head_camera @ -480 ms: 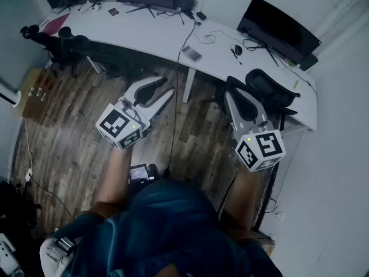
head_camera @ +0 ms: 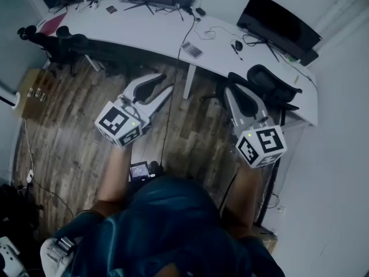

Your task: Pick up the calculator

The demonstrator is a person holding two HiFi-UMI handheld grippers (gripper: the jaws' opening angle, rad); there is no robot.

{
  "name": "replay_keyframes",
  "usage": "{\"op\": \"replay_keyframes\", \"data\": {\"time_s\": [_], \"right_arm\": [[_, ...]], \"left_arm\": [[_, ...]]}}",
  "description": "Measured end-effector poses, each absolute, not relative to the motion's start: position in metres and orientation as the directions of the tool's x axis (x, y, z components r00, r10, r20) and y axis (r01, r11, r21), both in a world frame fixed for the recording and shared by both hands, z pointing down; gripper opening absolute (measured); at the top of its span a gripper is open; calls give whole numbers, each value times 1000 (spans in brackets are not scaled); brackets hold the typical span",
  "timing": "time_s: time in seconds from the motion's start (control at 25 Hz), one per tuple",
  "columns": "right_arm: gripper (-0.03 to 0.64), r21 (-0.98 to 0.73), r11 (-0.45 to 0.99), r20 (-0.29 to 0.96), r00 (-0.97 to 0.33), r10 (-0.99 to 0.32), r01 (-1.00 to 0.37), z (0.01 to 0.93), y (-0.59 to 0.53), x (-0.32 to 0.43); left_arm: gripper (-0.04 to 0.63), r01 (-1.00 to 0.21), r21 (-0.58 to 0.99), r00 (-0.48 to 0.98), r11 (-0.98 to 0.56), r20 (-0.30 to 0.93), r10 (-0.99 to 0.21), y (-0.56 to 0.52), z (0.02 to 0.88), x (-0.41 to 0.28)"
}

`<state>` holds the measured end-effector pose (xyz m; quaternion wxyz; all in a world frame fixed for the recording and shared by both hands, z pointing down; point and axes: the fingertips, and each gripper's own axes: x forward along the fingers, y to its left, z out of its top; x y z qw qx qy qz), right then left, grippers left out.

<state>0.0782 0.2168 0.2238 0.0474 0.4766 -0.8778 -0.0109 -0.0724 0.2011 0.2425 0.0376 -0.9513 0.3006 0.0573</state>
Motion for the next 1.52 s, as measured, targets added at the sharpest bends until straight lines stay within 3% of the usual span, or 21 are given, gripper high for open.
{"op": "replay_keyframes", "data": {"time_s": [1.52], "right_arm": [[77, 27, 526, 120, -520, -846, -850, 232, 137, -34]], "left_arm": [[121, -536, 54, 824, -843, -187, -536, 110, 261, -176]]}}
